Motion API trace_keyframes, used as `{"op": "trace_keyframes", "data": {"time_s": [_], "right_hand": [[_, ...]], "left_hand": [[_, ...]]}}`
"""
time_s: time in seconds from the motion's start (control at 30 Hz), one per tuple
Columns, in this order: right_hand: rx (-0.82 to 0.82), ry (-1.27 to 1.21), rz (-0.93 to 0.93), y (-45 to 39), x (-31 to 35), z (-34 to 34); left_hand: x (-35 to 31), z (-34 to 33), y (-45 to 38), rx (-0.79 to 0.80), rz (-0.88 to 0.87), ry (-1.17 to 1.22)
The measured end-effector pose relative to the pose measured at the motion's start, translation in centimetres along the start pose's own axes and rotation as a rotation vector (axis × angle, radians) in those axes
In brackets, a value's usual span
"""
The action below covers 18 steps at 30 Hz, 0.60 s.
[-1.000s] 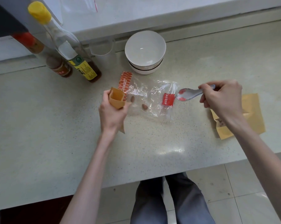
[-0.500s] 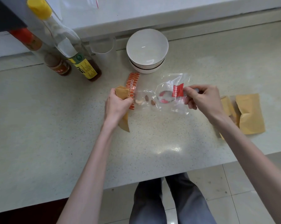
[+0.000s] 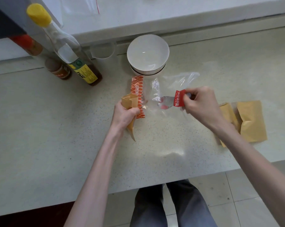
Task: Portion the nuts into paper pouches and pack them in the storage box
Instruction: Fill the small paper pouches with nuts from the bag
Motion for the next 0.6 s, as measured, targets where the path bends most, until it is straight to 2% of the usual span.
{"op": "trace_keyframes", "data": {"time_s": [0.2,0.33,0.5,0.6], "right_hand": [[0.055,0.015,0.06,-1.4,-2.2,-2.9],[-0.005,0.023,0.131,-1.5,-2.2,-3.9],[-0.074,0.115,0.287,-0.7,-0.9,-3.3],[-0.052,0.169,0.271,-0.2,-0.8,-3.3]], "left_hand": [[0.1,-1.1,-0.8,-0.031,0.026,-0.087],[0.7,-1.3,-1.0,-0.121,-0.005,-0.098],[1.3,-1.2,0.0,-0.182,-0.203,0.014],[1.5,-1.2,0.1,-0.184,-0.242,0.026]]}}
Point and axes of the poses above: each hand's wrist, its own y-axis away from the middle knuckle, its own z-axis out of the back of the hand, x = y × z, the point moved 3 cm from there along -y, towards the middle knuckle, and after that the axes turned 15 degrees about z, right-handed, at the moved point
